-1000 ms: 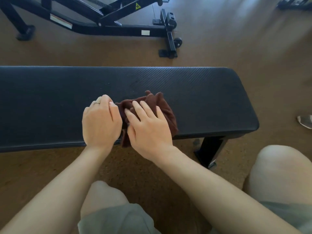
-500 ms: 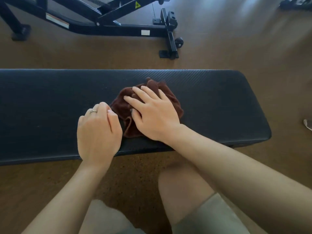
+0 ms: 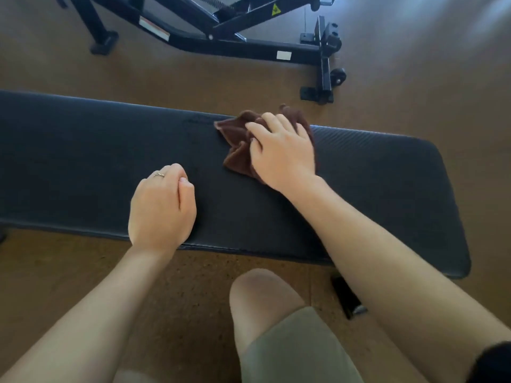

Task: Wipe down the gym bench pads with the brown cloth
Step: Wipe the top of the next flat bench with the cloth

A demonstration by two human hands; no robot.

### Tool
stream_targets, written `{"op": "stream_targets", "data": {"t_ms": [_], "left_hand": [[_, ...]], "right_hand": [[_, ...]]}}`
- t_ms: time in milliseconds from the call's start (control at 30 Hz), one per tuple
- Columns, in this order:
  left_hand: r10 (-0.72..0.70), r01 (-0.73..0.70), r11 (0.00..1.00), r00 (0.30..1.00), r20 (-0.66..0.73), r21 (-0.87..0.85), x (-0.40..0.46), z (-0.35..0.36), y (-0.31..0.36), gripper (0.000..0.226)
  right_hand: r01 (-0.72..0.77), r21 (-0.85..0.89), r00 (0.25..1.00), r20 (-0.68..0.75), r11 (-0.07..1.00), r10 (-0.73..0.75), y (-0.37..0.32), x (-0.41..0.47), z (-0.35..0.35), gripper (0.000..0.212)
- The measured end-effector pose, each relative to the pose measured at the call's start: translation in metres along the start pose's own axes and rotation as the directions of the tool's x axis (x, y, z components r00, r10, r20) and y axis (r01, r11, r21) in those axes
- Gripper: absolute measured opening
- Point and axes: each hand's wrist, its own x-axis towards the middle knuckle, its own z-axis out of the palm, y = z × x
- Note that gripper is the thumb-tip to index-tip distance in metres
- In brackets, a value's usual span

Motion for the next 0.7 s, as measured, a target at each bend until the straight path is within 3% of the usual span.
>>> {"op": "stream_targets", "data": {"t_ms": [133, 233, 367, 500, 700], "left_hand": [[-0.037, 0.037, 0.999, 0.999, -0.008, 0.018, 0.0, 0.001, 0.005, 0.026], [-0.067, 0.067, 0.997, 0.998, -0.003, 0.035, 0.002, 0.003, 0.006, 0.025], [-0.081, 0.081, 0.996, 0.997, -0.005, 0.043, 0.002, 0.003, 0.01, 0.024], [-0.079, 0.079, 0.996, 0.997, 0.004, 0.05, -0.001, 0.001, 0.01, 0.023], [-0.109, 0.108, 0.992, 0.994, 0.012, 0.062, 0.0, -0.001, 0.013, 0.021]], "right_hand": [[-0.154, -0.076, 0.988, 0.01, 0.985, 0.155, 0.092, -0.048, -0.036, 0.054], [-0.223, -0.115, 0.973, 0.03, 0.968, 0.228, 0.08, -0.043, -0.031, 0.052], [-0.013, -0.113, 1.0, 0.001, 0.994, 0.014, 0.02, 0.001, -0.002, 0.049], [0.145, -0.053, 0.988, 0.068, 0.988, -0.142, -0.027, 0.04, 0.012, 0.044], [0.318, 0.047, 0.941, 0.111, 0.947, -0.321, 0.008, -0.073, -0.017, 0.047]]}}
